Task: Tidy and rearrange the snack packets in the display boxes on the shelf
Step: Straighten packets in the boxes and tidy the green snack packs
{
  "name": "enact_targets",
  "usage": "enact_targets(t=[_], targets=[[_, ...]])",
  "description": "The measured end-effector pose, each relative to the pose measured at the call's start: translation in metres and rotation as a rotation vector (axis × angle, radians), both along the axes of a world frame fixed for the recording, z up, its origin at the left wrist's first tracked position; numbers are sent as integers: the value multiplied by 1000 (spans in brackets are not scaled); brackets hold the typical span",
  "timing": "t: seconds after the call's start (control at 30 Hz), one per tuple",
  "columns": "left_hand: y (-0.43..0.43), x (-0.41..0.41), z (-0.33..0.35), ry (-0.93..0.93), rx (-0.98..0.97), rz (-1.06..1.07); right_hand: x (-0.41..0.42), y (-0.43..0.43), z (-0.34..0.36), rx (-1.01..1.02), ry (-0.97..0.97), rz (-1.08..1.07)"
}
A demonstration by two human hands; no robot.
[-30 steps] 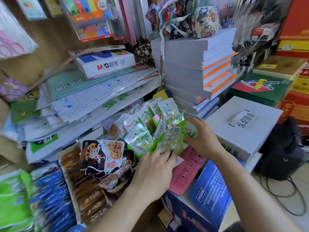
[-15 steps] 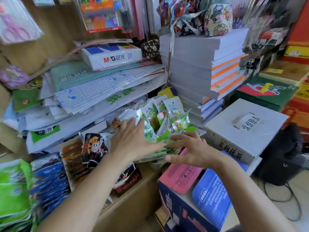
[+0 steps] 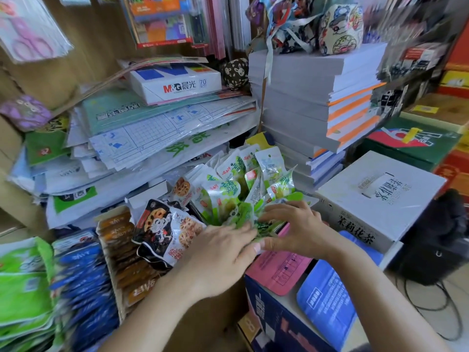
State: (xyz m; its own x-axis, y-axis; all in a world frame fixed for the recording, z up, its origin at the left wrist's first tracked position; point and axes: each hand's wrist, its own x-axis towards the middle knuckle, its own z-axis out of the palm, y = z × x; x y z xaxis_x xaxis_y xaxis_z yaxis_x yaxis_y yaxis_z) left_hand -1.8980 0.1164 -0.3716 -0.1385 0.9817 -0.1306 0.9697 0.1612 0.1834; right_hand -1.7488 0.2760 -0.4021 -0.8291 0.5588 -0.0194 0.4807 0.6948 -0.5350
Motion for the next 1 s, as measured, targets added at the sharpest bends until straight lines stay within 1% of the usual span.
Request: enact_targets(t=[0.07,0.13,0.27,0.43,0.53,0.67,0.73,0.83,0.93,1.0], targets=[[-1,2,-6,33,3,-25,1,0,-1,0,-13,2],[-2,2,-7,28,-7,-33,2,-2,1,-6,-28,5],[-3,2,-3,55,-7,-63,4,-6,5,-18,19,-2],[-8,5,-3,120,30,-43,4,-7,3,-21,-107,96],[-12,4,-5,146,102,22,5,-4,0,-14,-104,85],[-12,1,-7,250,155,133,6,-1,-4,13,-97,98],[-11,-1,-8,275,181,164,5,-1,-5,15,-77,97],[-7,-7,-9,295,287,168,5,1,-5,-2,-18,55],[-3,-13,-2,263,393,187,7,7,-4,-7,88,-12],[3,-15,4,227,472,220,9,12,-3,-25,193,-89]])
